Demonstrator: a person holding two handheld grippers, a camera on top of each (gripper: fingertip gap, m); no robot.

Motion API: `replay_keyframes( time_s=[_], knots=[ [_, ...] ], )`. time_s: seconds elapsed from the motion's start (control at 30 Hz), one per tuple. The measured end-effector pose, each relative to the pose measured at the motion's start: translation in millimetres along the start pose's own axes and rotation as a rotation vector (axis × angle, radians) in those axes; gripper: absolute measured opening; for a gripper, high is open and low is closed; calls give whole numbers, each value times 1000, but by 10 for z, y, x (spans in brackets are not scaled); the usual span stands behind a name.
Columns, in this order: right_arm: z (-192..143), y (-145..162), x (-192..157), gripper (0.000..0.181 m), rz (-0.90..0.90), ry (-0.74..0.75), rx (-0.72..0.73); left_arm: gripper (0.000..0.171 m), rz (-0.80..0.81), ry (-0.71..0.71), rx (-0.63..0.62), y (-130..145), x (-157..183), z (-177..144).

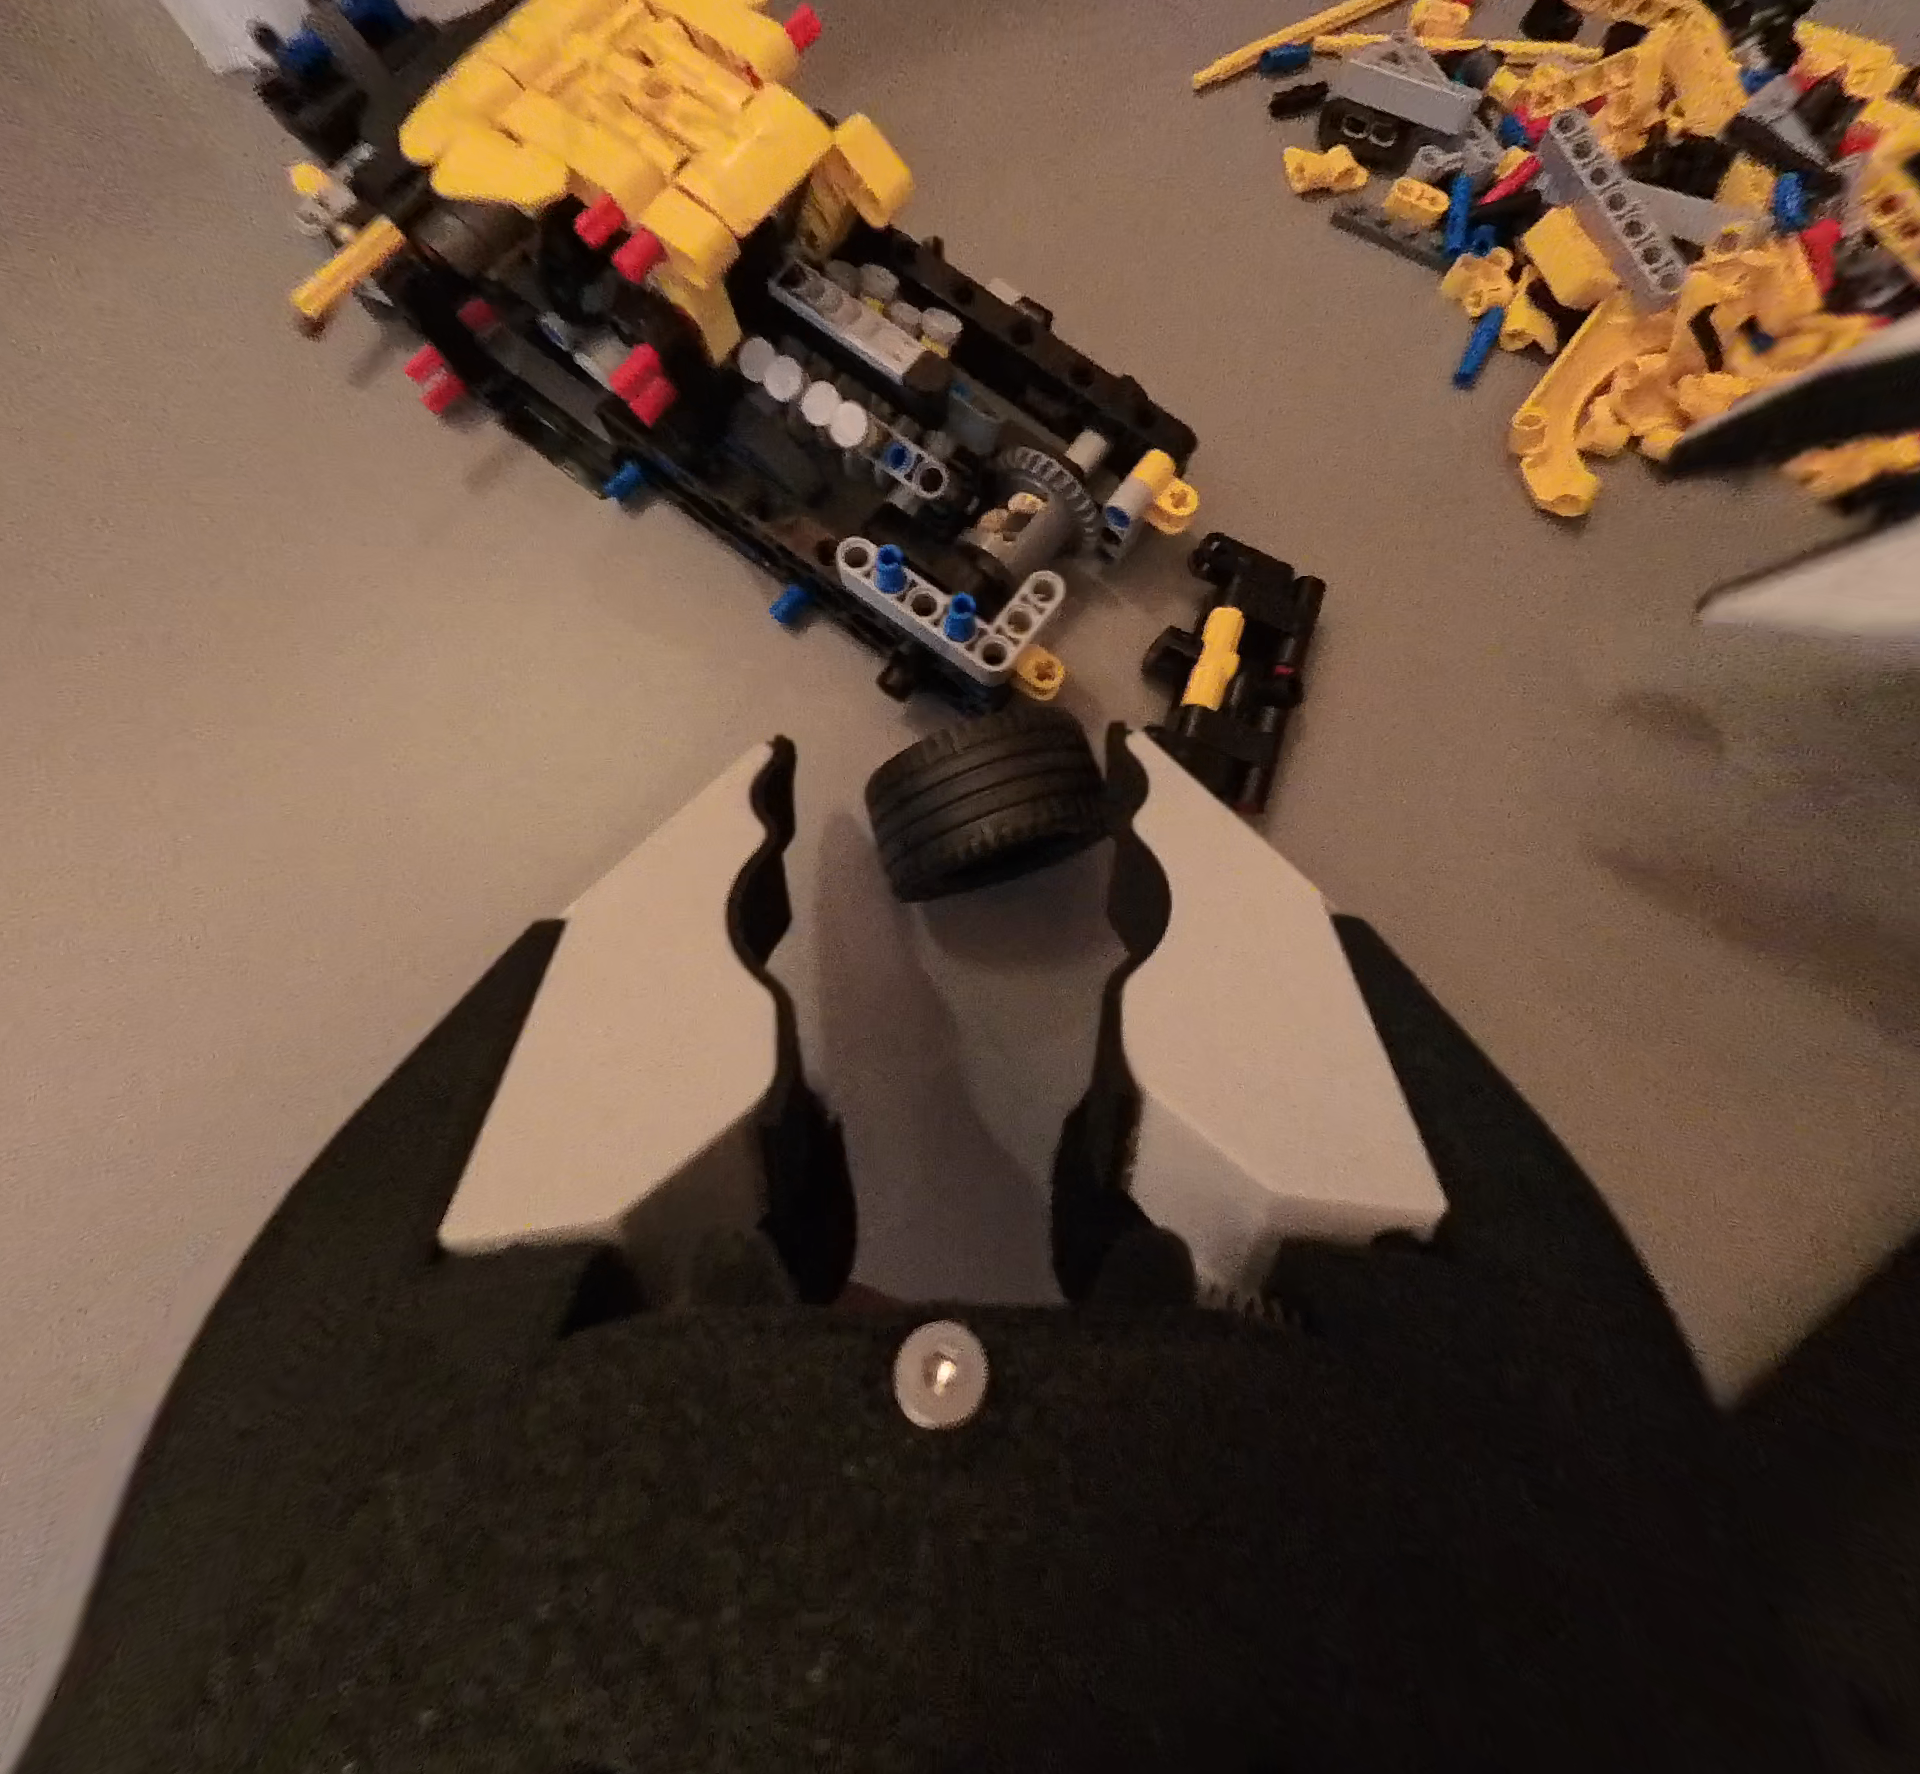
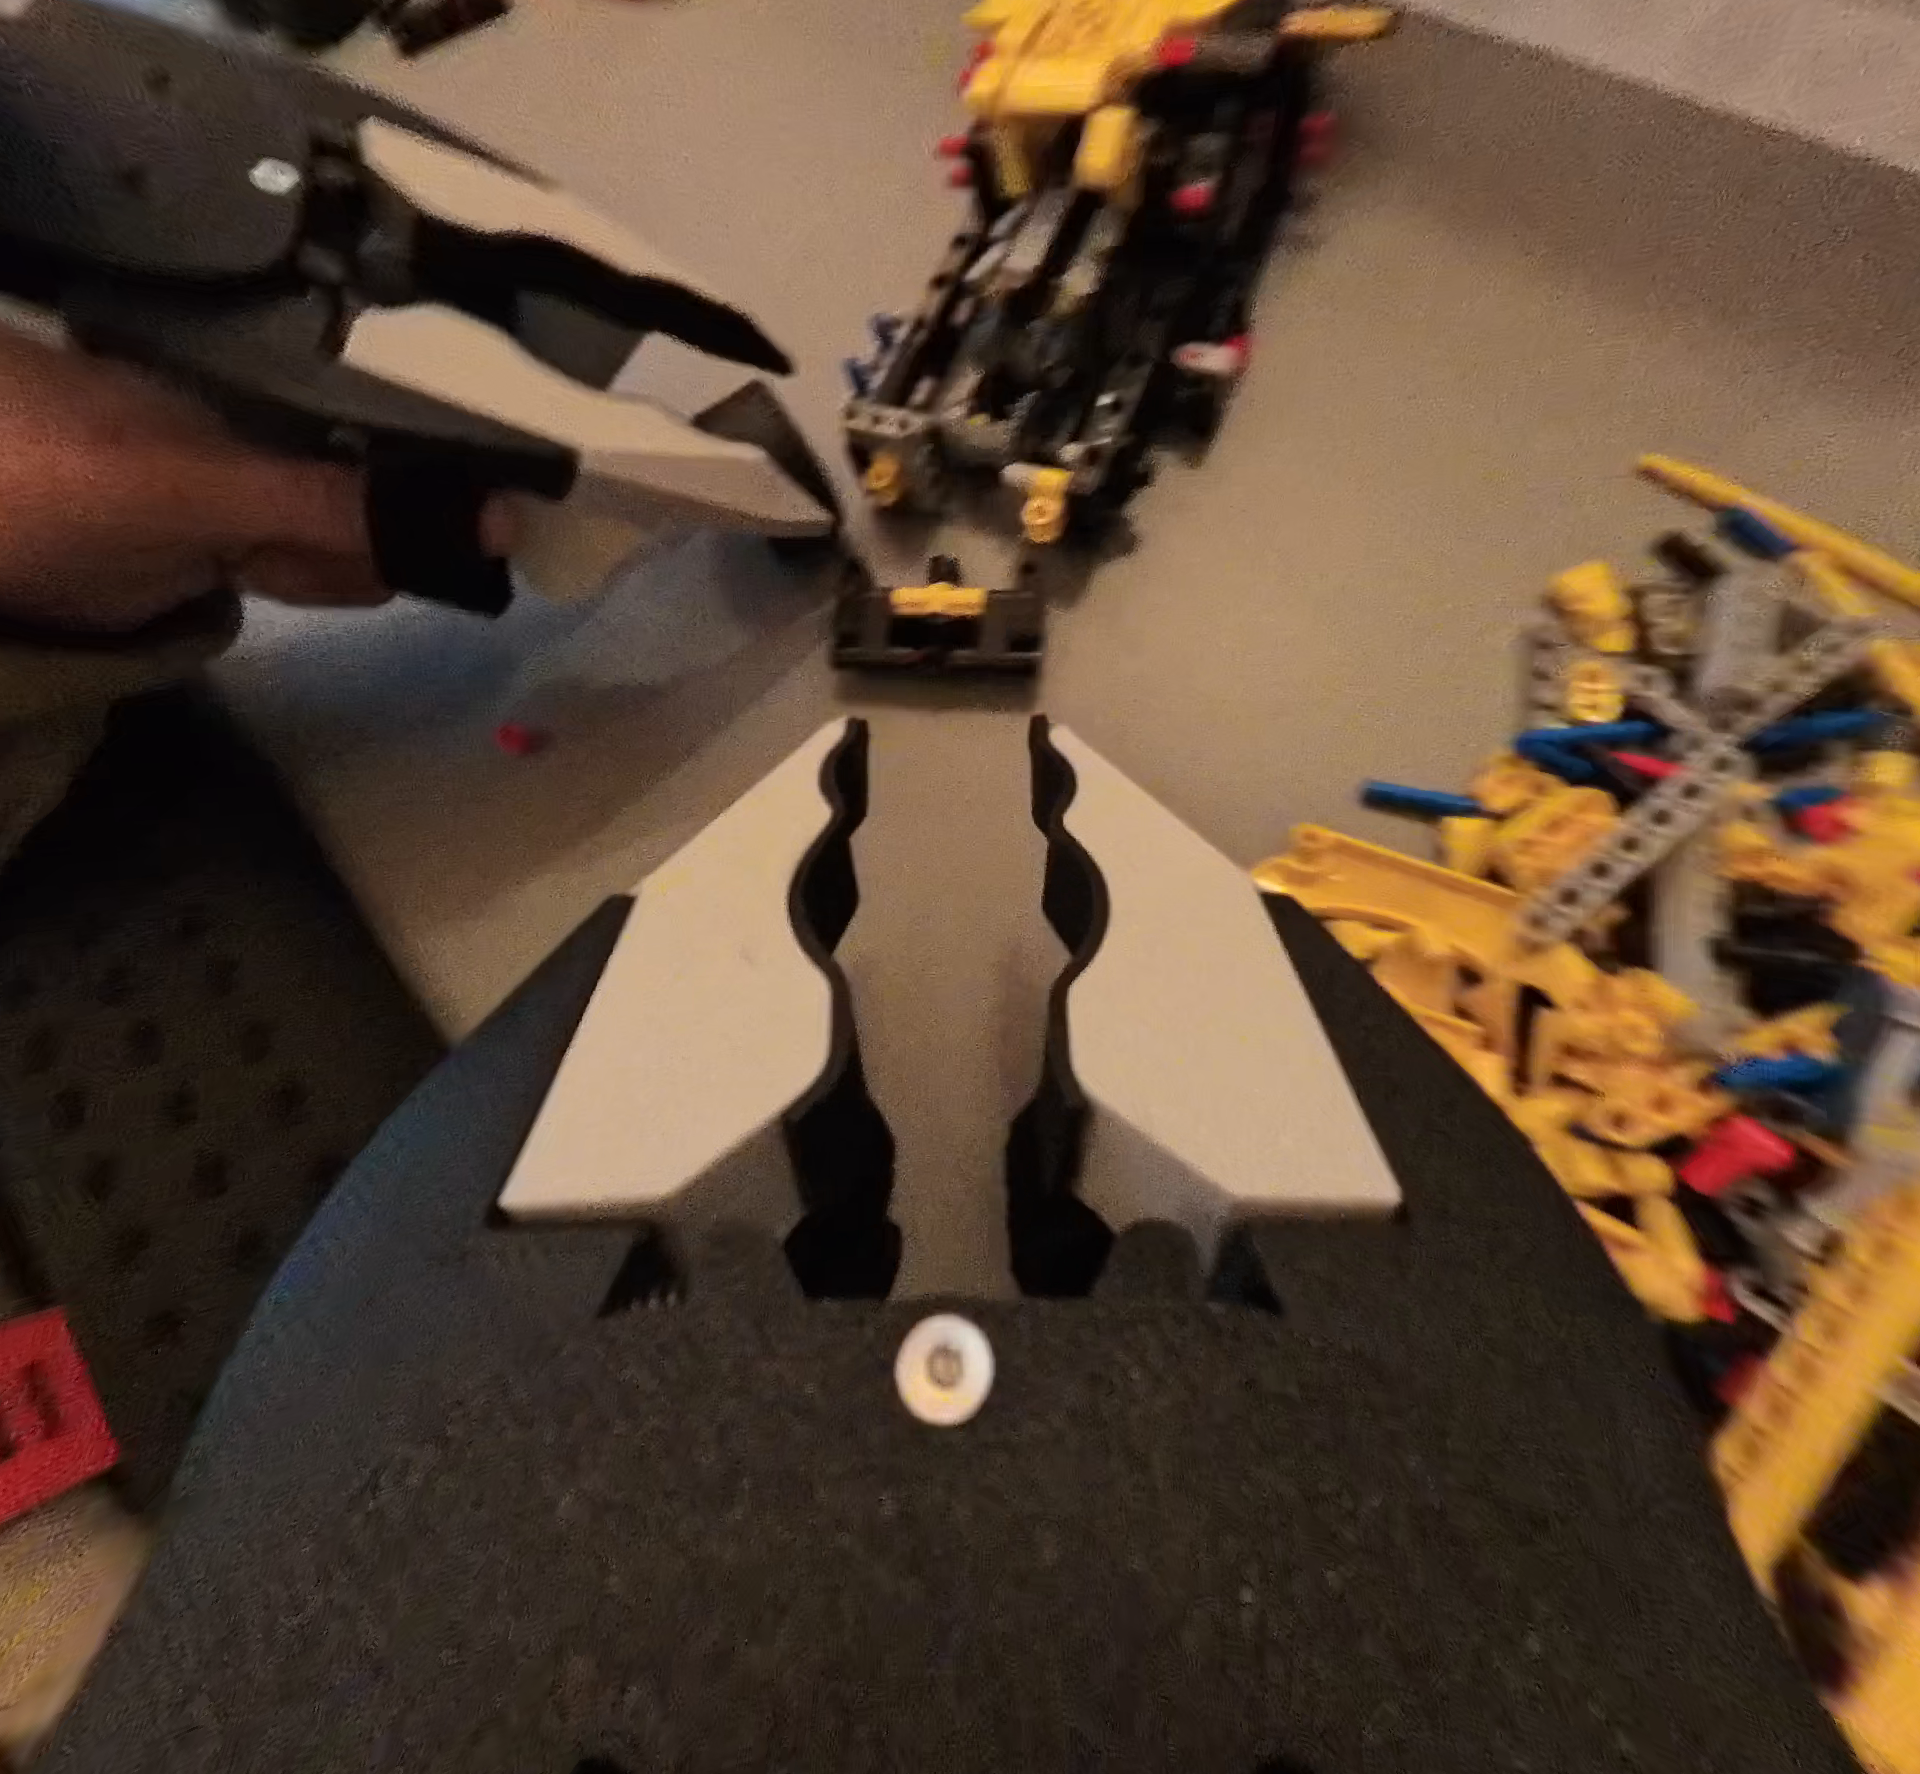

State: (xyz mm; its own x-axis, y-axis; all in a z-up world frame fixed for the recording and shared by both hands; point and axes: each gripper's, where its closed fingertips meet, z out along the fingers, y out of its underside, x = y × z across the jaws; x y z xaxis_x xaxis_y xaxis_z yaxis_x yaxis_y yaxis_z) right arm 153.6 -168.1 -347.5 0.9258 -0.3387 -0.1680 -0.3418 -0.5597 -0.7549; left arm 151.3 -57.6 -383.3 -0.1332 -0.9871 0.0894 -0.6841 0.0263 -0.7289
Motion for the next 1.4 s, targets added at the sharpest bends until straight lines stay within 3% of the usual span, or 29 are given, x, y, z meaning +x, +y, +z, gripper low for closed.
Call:
replay_keyframes(
  time_s=[0.07,0.17,0.23,0.37,0.5,0.63,0.73,0.87,1.0,1.23,1.4],
  knots=[
    [195,148,-350,39,-63,-94,-59,47,-56,107,-29,35,71,17],
    [400,252,-666,33,-213,-60,-75,45,-78,206,-36,72,35,-55],
    [460,175,-805,27,-233,-51,-28,45,-70,195,-45,135,-210,-217],
    [493,-64,-901,25,-205,-73,98,45,-20,24,-98,437,-1306,-992],
    [581,-125,-862,24,-183,-79,123,45,-104,-23,-392,1020,-2421,-1830],
    [796,-124,-1178,32,-246,-222,49,46,-194,-17,-634,1370,-3055,-2116],
    [897,-76,-1672,33,-419,-423,-25,46,-161,42,-735,1466,-3117,-2017],
    [1044,37,-1974,35,-648,-595,-14,47,-50,28,-807,1543,-3101,-1865],
    [1254,53,-2095,33,-792,-596,-53,48,-39,-19,-738,1473,-3128,-1772],
    [1374,57,-2369,33,-791,-625,-80,52,-36,-75,-600,1367,-3203,-1928],
    [1435,47,-2469,7,-813,-603,-75,52,-58,-62,-567,1383,-3212,-1939]
  ],
)
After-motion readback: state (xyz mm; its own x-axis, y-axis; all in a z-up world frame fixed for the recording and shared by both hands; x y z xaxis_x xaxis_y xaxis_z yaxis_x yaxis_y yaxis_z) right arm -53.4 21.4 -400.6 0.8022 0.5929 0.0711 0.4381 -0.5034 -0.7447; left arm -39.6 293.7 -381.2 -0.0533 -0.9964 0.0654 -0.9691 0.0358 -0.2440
